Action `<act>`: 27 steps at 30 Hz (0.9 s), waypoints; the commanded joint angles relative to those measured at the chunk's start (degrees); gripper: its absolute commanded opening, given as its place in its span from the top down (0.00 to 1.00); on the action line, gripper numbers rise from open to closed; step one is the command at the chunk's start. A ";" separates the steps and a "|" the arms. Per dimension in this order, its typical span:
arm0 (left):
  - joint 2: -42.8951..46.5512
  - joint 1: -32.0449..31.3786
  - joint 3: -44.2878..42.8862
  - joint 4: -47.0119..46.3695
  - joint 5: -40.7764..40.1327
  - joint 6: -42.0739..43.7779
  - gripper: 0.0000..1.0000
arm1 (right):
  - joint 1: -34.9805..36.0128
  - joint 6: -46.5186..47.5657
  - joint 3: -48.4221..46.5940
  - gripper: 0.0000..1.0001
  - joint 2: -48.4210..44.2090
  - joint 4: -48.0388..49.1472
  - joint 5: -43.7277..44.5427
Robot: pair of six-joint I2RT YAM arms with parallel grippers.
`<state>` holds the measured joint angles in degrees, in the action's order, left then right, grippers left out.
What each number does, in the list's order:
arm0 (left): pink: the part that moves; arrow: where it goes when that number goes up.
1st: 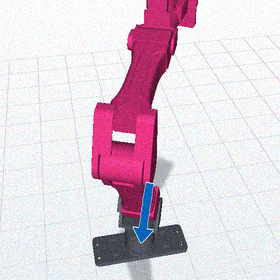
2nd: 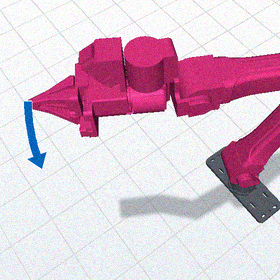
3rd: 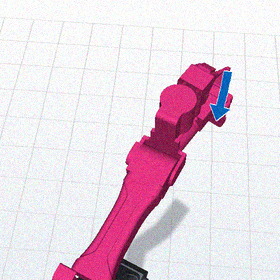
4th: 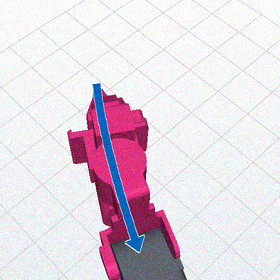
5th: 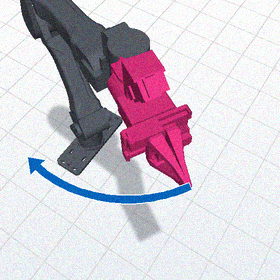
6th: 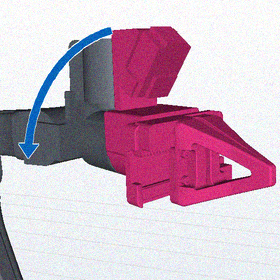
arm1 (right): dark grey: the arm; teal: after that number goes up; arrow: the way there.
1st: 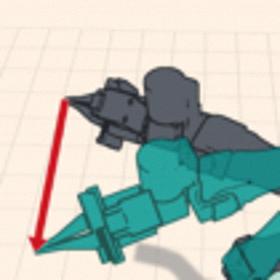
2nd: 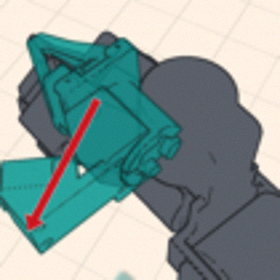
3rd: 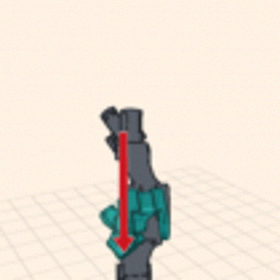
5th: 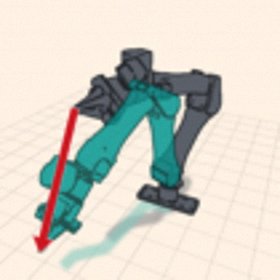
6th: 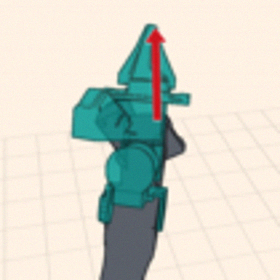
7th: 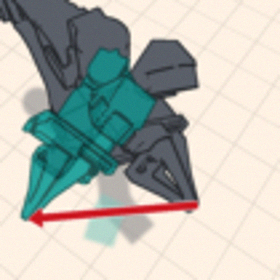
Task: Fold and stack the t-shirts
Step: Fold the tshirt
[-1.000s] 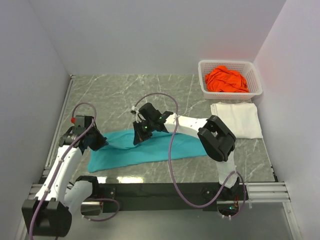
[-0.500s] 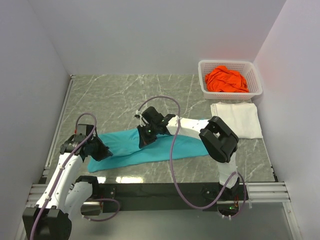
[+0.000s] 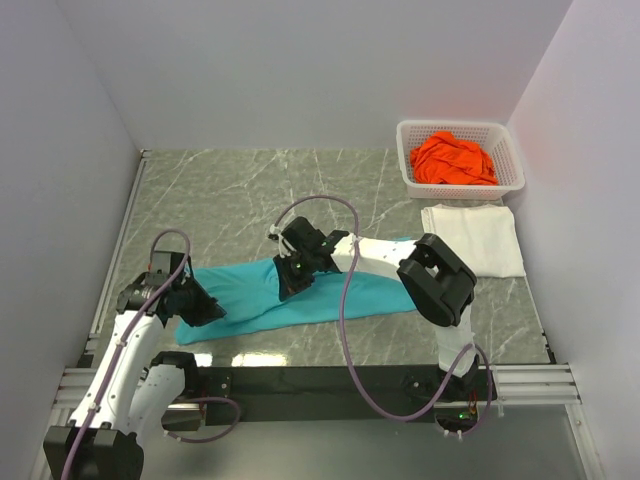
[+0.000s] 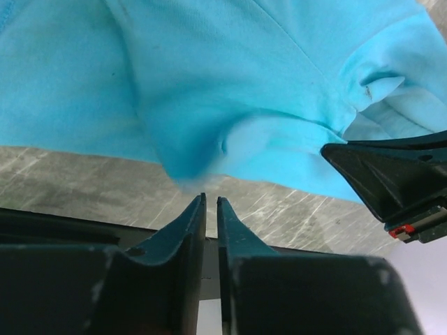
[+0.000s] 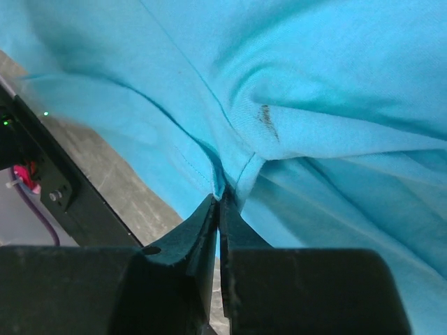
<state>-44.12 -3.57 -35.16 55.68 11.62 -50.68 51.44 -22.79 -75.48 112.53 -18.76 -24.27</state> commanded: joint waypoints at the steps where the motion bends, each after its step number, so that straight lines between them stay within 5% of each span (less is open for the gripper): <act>1: -0.53 -0.21 -2.46 1.27 -0.01 0.05 0.80 | 0.33 0.46 -1.33 0.90 -2.84 -1.97 2.56; 6: -2.37 -0.21 -3.16 0.48 -3.96 -1.44 0.76 | 0.42 0.02 -2.48 0.85 -2.93 -3.55 5.81; 7: -2.46 -0.21 -3.16 0.22 -4.84 -1.44 0.74 | 0.50 0.11 -2.39 0.77 -3.19 -3.82 5.99; 14: -5.18 -0.73 -4.57 -3.91 -4.77 -0.39 0.43 | 0.07 1.51 -1.16 0.55 -8.28 -7.94 14.41; 19: -13.07 -2.84 -7.55 -10.14 -5.90 0.75 0.40 | -5.19 2.13 -0.11 0.55 -13.03 -11.56 27.40; 27: -27.15 -3.28 -9.93 -19.19 -16.09 4.27 0.48 | -9.08 2.49 -9.32 0.57 -8.13 -15.60 28.84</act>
<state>-69.47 -6.79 -43.57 42.13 1.76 -48.62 41.19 -20.91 -79.77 101.75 -32.12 1.54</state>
